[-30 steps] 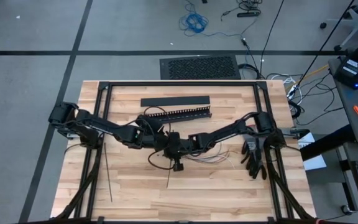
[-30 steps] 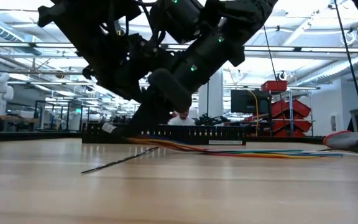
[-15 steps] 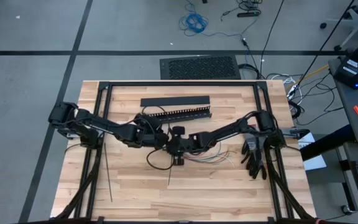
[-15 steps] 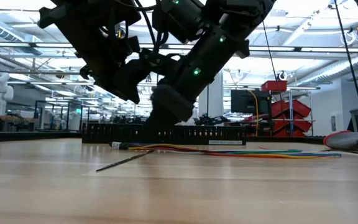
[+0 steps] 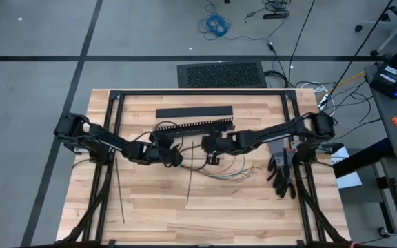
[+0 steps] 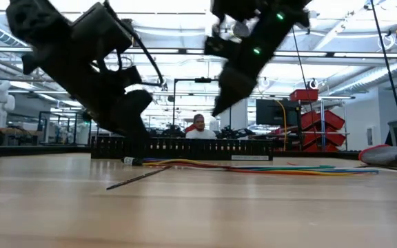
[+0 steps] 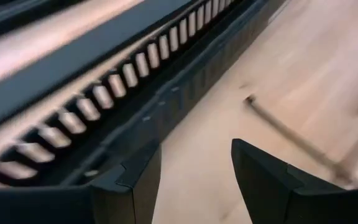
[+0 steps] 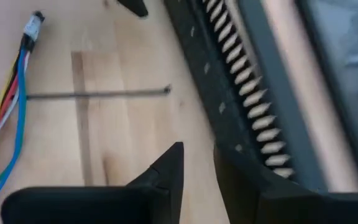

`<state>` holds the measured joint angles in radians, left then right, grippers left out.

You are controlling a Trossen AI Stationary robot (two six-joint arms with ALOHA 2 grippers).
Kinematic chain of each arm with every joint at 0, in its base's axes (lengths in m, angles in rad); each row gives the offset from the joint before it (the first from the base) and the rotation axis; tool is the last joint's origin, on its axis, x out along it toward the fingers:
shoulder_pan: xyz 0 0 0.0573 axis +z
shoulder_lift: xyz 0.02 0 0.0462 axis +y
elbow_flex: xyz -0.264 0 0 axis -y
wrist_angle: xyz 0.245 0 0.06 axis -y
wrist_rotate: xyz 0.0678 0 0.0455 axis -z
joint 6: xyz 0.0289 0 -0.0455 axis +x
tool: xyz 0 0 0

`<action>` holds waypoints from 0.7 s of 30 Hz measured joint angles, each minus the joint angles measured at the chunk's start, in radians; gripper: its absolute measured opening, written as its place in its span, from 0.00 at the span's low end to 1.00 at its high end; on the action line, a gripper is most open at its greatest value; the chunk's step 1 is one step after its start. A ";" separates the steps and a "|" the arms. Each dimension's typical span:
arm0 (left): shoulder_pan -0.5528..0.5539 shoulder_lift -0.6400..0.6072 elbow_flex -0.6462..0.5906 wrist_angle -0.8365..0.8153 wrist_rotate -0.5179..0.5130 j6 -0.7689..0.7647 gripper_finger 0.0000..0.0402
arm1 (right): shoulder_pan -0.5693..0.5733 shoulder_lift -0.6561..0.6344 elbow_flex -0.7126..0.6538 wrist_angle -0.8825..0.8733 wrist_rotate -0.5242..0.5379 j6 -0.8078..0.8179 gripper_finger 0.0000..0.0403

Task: Ziptie cables
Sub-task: Wrap the cable wires with the black zip tie

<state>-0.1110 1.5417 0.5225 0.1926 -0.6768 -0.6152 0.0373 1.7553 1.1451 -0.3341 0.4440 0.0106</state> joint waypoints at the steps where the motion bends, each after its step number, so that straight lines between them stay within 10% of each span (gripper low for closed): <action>1: 0.008 0.000 -0.017 0.064 0.029 0.007 0.48 | -0.014 -0.026 -0.051 0.048 -0.048 0.017 0.19; 10: 0.085 0.000 -0.040 0.193 0.242 0.018 0.48 | -0.147 -0.056 -0.466 0.846 -0.534 0.210 0.18; 21: 0.169 0.057 -0.040 0.260 0.409 -0.113 0.48 | -0.168 0.219 -0.396 1.157 -0.549 0.396 0.18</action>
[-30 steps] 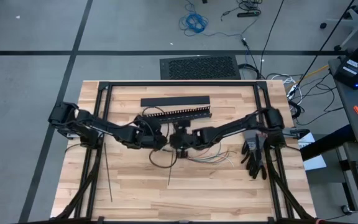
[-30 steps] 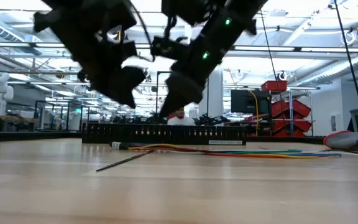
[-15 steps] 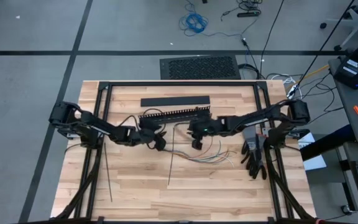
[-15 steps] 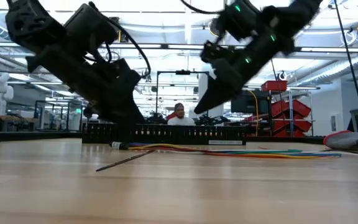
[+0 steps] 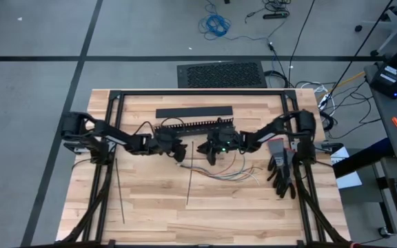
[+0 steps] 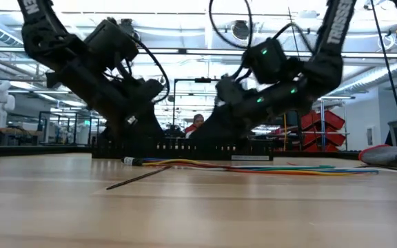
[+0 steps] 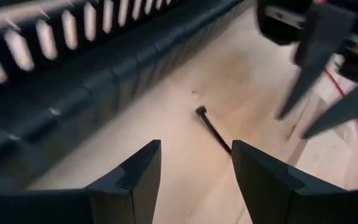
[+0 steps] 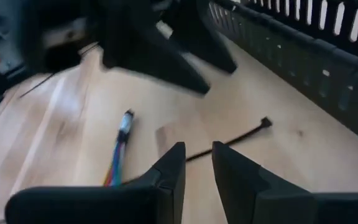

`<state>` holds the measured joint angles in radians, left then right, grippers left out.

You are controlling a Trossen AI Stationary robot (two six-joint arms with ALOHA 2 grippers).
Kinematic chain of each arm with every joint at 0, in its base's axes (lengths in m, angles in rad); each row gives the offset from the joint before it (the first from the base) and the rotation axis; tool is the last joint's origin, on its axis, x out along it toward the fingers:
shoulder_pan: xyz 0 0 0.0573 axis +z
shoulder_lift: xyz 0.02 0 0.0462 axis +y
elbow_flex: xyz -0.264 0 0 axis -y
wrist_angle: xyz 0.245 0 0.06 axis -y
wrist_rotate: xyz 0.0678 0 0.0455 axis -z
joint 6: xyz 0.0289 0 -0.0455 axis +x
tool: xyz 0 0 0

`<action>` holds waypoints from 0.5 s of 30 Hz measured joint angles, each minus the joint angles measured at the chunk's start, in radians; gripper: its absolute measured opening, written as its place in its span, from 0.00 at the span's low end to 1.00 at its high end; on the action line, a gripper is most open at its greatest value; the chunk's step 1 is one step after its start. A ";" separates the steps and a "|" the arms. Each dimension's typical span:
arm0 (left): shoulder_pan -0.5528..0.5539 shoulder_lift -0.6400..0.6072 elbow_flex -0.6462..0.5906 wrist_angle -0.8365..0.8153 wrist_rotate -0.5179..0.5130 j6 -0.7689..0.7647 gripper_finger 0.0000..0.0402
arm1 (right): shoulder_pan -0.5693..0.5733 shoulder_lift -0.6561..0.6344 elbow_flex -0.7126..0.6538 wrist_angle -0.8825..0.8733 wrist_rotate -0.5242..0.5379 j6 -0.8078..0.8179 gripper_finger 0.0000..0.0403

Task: Ziptie cables
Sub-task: Wrap the cable wires with the black zip tie

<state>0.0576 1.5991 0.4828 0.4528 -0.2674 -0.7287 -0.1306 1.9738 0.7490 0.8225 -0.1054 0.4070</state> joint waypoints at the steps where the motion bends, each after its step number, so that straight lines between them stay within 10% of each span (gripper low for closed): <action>1: 0.004 0.014 0.000 0.007 0.012 -0.007 0.48 | -0.006 0.016 0.014 0.002 -0.005 0.007 0.18; 15: 0.090 0.061 0.001 0.028 0.111 0.052 0.48 | -0.034 0.099 0.170 -0.185 0.004 0.017 0.21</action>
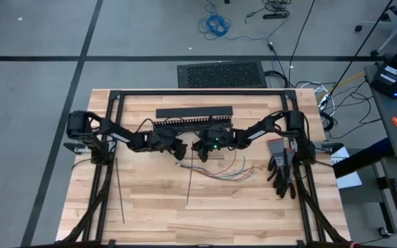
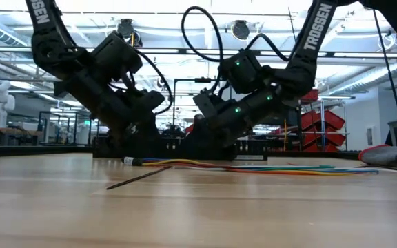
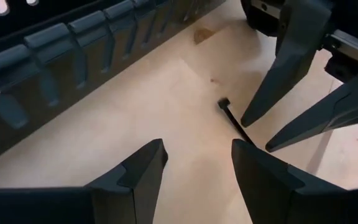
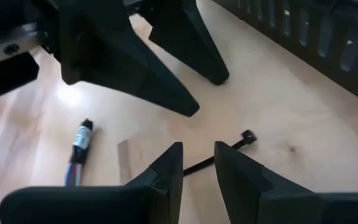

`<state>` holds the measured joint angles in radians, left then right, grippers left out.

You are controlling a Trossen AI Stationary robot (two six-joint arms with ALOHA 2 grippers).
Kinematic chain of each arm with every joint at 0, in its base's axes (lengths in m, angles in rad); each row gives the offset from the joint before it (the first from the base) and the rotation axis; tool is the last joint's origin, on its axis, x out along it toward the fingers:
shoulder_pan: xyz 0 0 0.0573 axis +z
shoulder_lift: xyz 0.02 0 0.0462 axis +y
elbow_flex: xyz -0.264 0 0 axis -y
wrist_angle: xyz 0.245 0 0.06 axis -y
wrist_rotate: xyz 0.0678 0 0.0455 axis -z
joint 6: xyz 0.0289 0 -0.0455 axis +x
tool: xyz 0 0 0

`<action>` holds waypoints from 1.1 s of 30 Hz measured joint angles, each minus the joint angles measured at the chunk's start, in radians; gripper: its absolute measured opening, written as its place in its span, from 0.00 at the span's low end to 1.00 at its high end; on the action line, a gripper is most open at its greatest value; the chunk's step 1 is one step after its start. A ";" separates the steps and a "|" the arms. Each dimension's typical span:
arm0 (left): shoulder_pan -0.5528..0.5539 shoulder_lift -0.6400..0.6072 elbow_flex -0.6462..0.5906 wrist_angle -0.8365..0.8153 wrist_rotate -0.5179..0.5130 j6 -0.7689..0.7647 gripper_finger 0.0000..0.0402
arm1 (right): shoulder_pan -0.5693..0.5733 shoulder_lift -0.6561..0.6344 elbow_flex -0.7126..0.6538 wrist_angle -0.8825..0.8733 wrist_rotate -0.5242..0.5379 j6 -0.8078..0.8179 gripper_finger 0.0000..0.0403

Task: Ziptie cables
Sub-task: Wrap the cable wires with the black zip tie

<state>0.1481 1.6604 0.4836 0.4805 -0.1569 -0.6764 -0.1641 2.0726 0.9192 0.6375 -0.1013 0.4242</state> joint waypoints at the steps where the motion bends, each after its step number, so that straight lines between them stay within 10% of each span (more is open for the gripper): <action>1: 0.014 0.000 0.000 0.000 0.009 0.012 0.48 | -0.003 0.001 0.004 -0.007 0.005 -0.006 0.21; 33: 0.056 0.002 0.000 0.031 0.111 0.131 0.48 | -0.072 -0.050 0.008 -0.057 -0.024 -0.059 0.21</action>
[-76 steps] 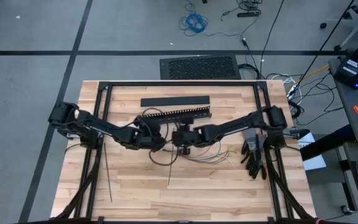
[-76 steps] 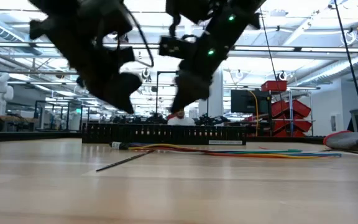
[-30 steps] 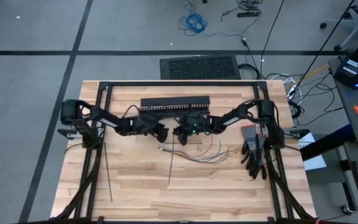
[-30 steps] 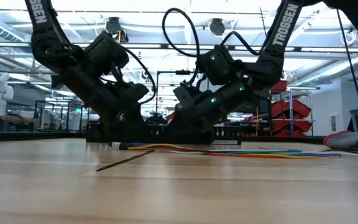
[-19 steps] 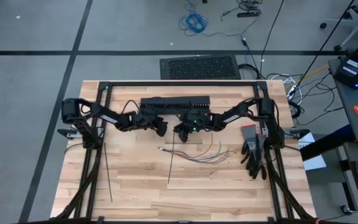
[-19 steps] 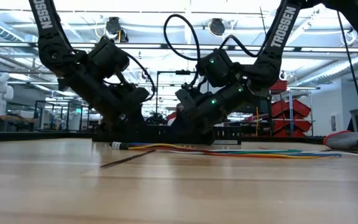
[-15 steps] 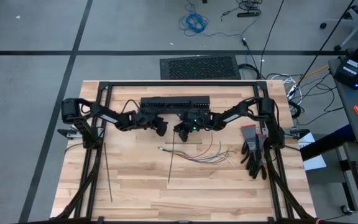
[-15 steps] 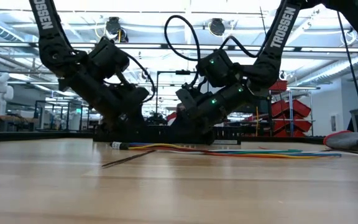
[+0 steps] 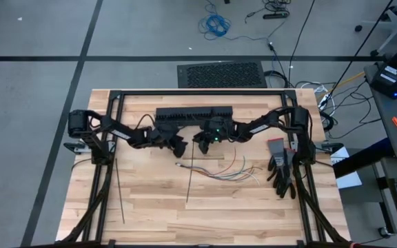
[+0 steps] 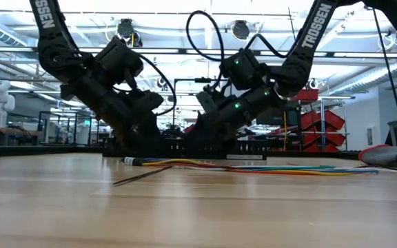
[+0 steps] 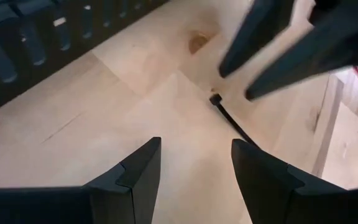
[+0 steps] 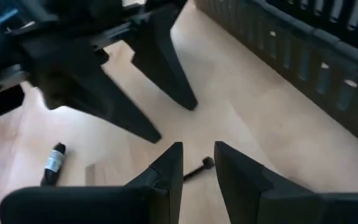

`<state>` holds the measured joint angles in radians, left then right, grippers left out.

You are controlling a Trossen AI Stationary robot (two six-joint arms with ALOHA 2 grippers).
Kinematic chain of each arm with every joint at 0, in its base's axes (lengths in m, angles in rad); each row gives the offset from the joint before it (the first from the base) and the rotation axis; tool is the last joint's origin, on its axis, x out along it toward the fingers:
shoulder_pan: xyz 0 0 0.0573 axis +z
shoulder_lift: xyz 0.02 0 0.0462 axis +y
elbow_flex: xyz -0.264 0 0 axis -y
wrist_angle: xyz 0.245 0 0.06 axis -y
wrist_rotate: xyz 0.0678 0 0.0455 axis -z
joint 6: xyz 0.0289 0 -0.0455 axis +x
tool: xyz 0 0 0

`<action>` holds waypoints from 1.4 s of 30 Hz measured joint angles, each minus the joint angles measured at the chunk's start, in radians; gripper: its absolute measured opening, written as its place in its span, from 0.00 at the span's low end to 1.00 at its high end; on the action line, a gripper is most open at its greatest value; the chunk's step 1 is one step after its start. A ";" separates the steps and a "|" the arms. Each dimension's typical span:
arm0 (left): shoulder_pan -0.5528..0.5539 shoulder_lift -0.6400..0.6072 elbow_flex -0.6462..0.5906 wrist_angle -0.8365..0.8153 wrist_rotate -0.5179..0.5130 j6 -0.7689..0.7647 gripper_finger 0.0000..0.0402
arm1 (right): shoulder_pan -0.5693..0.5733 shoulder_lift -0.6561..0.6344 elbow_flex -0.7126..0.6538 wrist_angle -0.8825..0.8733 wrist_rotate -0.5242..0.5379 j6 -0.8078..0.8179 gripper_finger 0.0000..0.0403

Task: Ziptie cables
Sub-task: Wrap the cable wires with the black zip tie

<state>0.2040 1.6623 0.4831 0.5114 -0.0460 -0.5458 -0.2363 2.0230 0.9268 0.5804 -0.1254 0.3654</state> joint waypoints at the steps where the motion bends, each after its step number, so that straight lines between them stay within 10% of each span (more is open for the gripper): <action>1: -0.004 0.000 0.000 -0.001 0.000 0.014 0.48 | 0.000 0.004 0.000 -0.001 0.000 0.000 0.21; 42: -0.050 0.000 0.000 -0.004 -0.003 0.036 0.48 | 0.022 0.050 0.075 -0.088 0.102 -0.055 0.21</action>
<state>0.1543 1.6619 0.4831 0.5072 -0.0486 -0.5098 -0.2146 2.0732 1.0022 0.4923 -0.0235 0.3108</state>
